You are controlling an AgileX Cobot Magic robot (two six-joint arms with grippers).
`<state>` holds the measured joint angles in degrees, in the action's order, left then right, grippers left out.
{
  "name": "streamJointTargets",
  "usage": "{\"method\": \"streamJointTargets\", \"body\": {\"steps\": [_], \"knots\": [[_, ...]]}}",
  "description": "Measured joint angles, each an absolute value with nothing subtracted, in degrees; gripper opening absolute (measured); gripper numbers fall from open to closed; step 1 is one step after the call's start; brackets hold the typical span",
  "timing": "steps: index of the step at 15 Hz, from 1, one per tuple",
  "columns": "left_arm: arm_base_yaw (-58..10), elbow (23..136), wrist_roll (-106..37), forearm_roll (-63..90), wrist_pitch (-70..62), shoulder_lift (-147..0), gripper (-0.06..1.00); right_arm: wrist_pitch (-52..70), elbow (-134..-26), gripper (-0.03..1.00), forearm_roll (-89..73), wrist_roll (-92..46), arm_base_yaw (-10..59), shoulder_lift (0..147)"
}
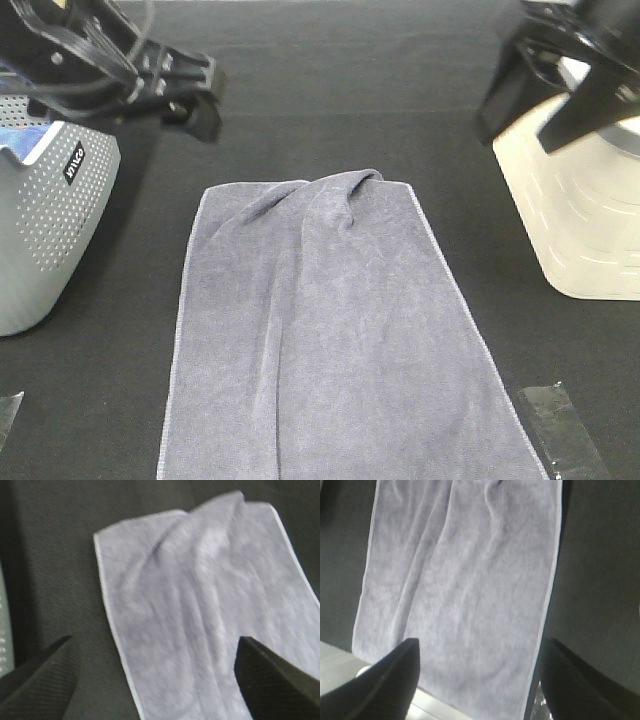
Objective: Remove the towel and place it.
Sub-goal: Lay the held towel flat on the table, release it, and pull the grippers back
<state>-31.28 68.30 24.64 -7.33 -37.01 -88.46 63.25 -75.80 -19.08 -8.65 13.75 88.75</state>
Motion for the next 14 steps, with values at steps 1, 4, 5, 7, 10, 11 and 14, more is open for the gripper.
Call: {"method": "streamJointTargets", "body": {"steps": [1, 4, 5, 7, 10, 11, 14], "knots": [[-29.7, 69.3, 24.1, -7.3, -36.9, -89.7, 0.77, 63.3, -77.8, 0.64, -19.1, -8.7, 13.8, 90.8], [-27.3, 75.8, 21.1, -7.2, -37.8, -96.4, 0.75, 63.3, -84.2, 0.64, -19.0, -8.7, 13.8, 98.3], [-27.2, 78.5, 20.8, -7.2, -38.6, -98.8, 0.75, 63.3, -85.9, 0.64, -18.7, -8.7, 13.8, 100.6], [-27.2, 84.1, 19.6, -7.0, -41.4, -104.8, 0.75, 63.3, -90.7, 0.64, -17.6, -8.5, 13.8, 104.7], [-27.2, 92.4, 19.3, -7.0, -45.6, -112.7, 0.75, 63.3, -98.2, 0.64, -12.6, -5.5, 13.8, 110.0], [-27.2, 95.2, 19.3, -7.0, -46.6, -114.9, 0.75, 63.3, -100.7, 0.64, -10.2, -4.3, 13.8, 111.5], [-27.2, 103.3, 19.3, -7.0, -50.5, -120.8, 0.75, 63.3, -106.0, 0.64, -7.2, -2.3, 13.8, 115.6]]}}
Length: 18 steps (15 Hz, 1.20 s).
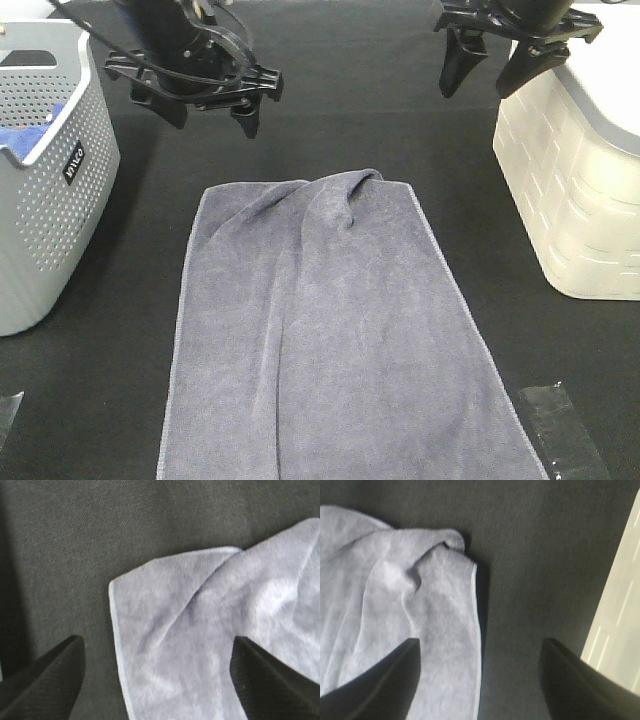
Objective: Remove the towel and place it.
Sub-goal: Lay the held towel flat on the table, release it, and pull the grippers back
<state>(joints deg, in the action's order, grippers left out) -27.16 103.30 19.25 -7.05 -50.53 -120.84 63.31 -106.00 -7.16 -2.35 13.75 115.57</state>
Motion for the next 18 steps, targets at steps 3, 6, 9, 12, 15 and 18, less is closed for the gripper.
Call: {"method": "streamJointTargets", "body": {"steps": [3, 6, 9, 12, 15, 18], "knots": [[-27.2, 107.2, 19.2, -7.0, -51.5, -124.0, 0.75, 63.3, -108.9, 0.64, -3.1, -1.0, 15.5, 118.7], [-27.0, 108.1, 19.2, -7.0, -51.7, -126.7, 0.75, 63.3, -110.7, 0.64, 2.9, 1.5, 20.1, 122.8], [-25.3, 108.1, 19.2, -6.6, -51.6, -128.0, 0.75, 63.2, -111.2, 0.64, 3.3, 2.5, 20.8, 126.2], [-22.6, 108.1, 19.2, -4.7, -49.0, -128.5, 0.75, 61.1, -111.2, 0.63, 3.0, 2.5, 20.7, 128.2], [-21.0, 108.1, 19.4, -4.0, -47.5, -128.5, 0.75, 60.3, -111.3, 0.60, 2.9, 2.5, 20.7, 128.8], [-19.3, 108.1, 19.8, -4.0, -46.9, -128.5, 0.75, 60.3, -111.3, 0.60, 2.9, 2.5, 20.7, 128.9]]}}
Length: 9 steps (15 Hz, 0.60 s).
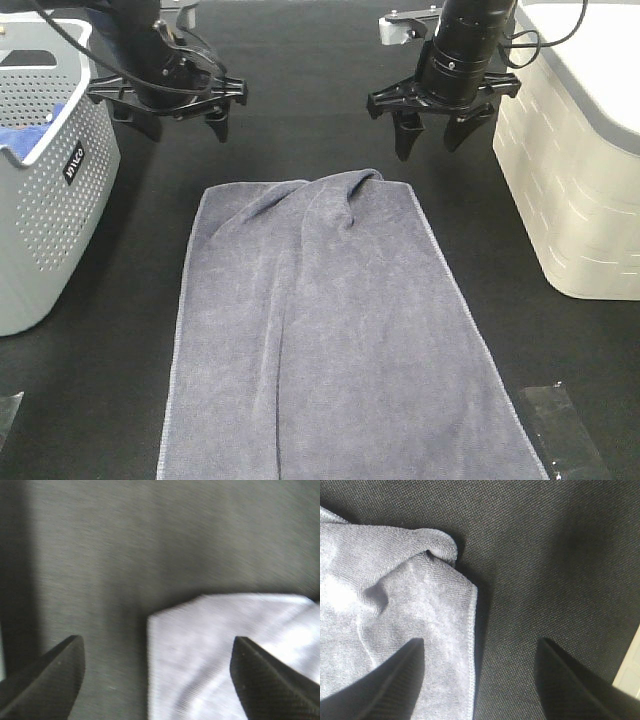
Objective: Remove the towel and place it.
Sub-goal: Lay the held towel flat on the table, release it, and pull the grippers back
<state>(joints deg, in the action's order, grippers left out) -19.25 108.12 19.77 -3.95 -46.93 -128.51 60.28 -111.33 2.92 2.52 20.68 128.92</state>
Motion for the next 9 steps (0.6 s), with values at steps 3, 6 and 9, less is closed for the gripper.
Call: {"method": "streamJointTargets", "body": {"steps": [3, 6, 9], "knots": [[-18.7, 109.8, 20.1, -3.6, -45.6, -130.6, 0.75, 60.3, -111.3, 0.60, 2.9, 2.5, 20.7, 129.3], [-18.7, 114.5, 20.1, -2.2, -48.1, -135.8, 0.75, 60.3, -111.3, 0.60, 2.9, 2.5, 20.7, 129.4], [-18.7, 118.0, 20.1, -0.9, -49.3, -139.0, 0.75, 60.4, -111.3, 0.60, 2.9, 2.5, 20.7, 129.4]]}}
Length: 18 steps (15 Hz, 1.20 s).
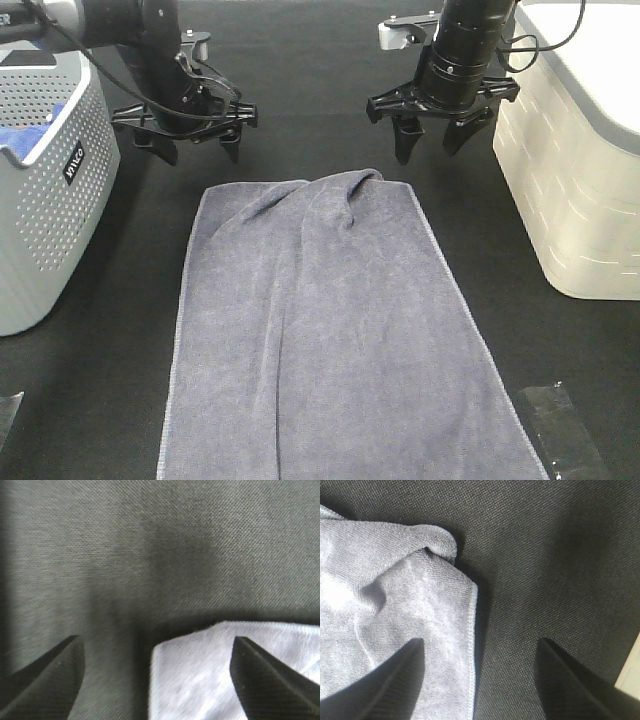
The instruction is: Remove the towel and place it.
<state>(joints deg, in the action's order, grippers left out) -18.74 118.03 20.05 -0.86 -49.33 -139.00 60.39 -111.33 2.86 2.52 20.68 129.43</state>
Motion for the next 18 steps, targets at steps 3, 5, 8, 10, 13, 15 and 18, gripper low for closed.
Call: {"method": "streamJointTargets", "body": {"steps": [3, 5, 8, 10, 13, 15, 18], "knots": [[-18.7, 120.2, 20.1, 0.0, -50.5, -141.0, 0.75, 60.4, -111.3, 0.60, 2.9, 2.5, 20.7, 129.4], [-18.7, 122.3, 20.1, 0.5, -52.7, -143.3, 0.75, 60.4, -111.3, 0.60, 2.9, 2.5, 20.7, 129.4], [-18.7, 123.1, 20.1, 0.5, -54.0, -144.6, 0.75, 60.4, -111.3, 0.60, 2.8, 2.5, 20.7, 129.4], [-18.7, 124.2, 20.2, 0.5, -53.6, -145.2, 0.75, 60.5, -111.3, 0.60, 2.8, 2.5, 20.7, 129.4], [-18.7, 127.3, 20.2, 2.6, -55.8, -147.9, 0.75, 60.8, -111.3, 0.60, 2.8, 2.5, 20.7, 129.4], [-18.7, 127.8, 20.2, 3.2, -57.1, -148.5, 0.75, 61.0, -111.3, 0.60, 2.8, 2.5, 20.7, 129.4], [-18.7, 128.1, 20.3, 3.3, -58.1, -148.5, 0.70, 62.1, -111.3, 0.60, 2.8, 2.5, 20.7, 129.4]]}}
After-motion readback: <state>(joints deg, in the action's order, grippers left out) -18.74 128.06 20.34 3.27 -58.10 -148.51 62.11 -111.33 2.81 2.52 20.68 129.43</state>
